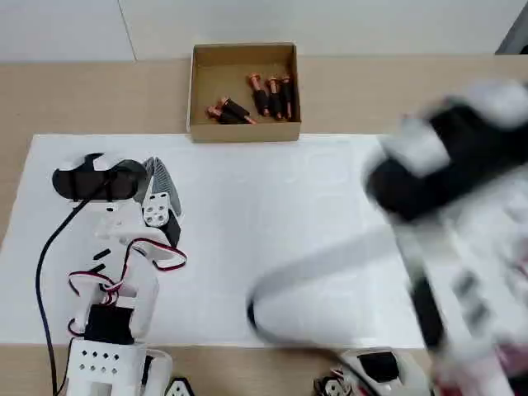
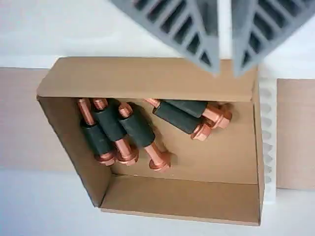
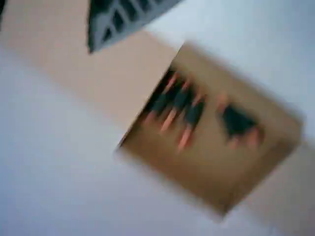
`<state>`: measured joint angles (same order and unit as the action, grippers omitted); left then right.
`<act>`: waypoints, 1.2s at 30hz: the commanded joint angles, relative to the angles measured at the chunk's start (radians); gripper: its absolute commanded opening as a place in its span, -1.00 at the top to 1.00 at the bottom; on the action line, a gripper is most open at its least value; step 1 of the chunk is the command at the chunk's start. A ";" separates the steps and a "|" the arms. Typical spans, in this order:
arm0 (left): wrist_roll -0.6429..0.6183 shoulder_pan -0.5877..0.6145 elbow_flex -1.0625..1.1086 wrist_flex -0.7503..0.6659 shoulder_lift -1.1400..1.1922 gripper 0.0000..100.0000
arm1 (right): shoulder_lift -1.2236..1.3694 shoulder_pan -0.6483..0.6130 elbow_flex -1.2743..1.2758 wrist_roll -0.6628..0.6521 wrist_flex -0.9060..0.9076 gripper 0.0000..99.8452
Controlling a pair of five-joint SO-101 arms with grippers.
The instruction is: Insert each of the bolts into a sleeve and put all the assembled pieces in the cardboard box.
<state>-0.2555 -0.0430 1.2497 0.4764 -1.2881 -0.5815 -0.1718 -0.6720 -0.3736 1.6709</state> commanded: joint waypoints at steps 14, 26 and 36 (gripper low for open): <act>0.000 -0.005 -0.031 0.002 -0.009 0.99 | -0.019 -0.047 0.891 0.308 -0.349 0.76; 0.000 -0.005 -0.030 0.003 -0.009 0.99 | -0.022 -0.047 1.542 0.308 -1.142 0.76; 0.000 -0.005 -0.030 0.005 -0.009 0.99 | -0.498 -0.061 1.814 0.299 -1.294 0.76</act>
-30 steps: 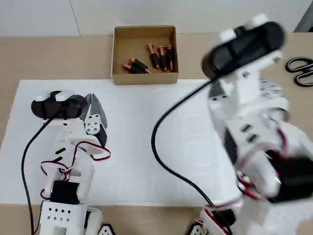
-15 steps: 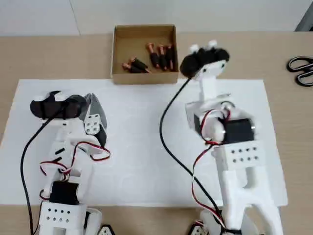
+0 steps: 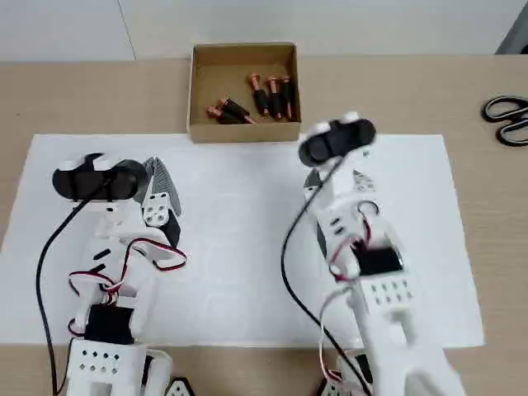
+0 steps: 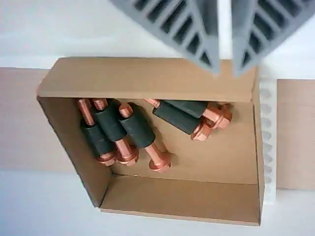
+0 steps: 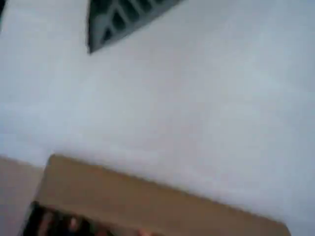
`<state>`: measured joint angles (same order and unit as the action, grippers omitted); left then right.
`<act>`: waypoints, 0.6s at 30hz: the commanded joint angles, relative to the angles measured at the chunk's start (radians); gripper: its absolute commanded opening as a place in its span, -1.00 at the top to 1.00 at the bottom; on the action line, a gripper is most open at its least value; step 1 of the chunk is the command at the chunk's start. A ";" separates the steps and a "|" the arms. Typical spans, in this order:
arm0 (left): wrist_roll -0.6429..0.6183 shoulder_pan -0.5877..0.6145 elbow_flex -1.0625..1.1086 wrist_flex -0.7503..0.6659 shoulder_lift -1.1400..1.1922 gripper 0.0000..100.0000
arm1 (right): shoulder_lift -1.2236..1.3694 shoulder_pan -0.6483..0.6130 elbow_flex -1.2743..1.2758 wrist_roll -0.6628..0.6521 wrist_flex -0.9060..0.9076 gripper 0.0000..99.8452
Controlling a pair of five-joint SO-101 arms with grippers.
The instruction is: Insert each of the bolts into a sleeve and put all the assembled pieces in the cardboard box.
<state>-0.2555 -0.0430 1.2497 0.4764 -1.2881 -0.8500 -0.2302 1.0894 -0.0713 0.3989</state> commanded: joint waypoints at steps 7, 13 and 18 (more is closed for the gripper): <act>0.005 -0.002 0.038 0.002 -0.009 0.99 | -0.802 -0.001 0.422 -0.161 -0.022 0.76; 0.006 0.003 0.154 -0.098 -0.009 0.99 | -0.923 -0.004 0.546 -0.204 -0.008 0.76; 0.144 -0.003 0.302 -0.258 -0.009 0.99 | -0.898 -0.007 0.582 -0.204 -0.004 0.76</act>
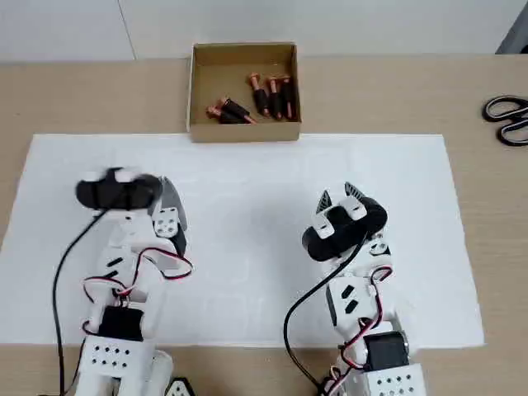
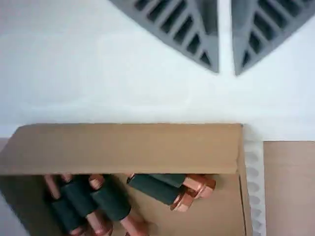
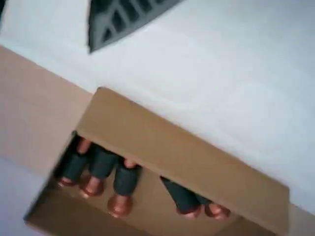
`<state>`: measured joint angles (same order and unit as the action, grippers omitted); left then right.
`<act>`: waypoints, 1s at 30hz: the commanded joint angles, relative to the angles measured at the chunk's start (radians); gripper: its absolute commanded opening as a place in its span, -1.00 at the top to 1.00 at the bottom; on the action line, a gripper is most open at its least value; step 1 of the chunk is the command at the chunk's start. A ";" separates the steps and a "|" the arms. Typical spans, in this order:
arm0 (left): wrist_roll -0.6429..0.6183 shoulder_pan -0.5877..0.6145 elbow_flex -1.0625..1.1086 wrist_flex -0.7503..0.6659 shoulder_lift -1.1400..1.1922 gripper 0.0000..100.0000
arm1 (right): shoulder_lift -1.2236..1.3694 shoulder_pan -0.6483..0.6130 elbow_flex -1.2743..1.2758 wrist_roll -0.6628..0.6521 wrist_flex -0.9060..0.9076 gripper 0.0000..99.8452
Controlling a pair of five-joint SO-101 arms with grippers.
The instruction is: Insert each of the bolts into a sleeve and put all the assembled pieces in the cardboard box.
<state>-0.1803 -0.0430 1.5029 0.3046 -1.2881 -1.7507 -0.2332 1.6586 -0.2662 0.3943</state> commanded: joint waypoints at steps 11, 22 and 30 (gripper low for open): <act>0.121 0.005 0.185 -0.158 -0.009 0.99 | 0.007 -0.002 0.029 -0.015 0.380 0.75; 0.121 -0.002 0.183 -0.077 -0.009 0.99 | -0.042 0.002 0.026 -0.015 0.512 0.75; 0.121 -0.002 0.183 -0.077 -0.009 0.99 | -0.054 -0.001 0.026 -0.015 0.544 0.75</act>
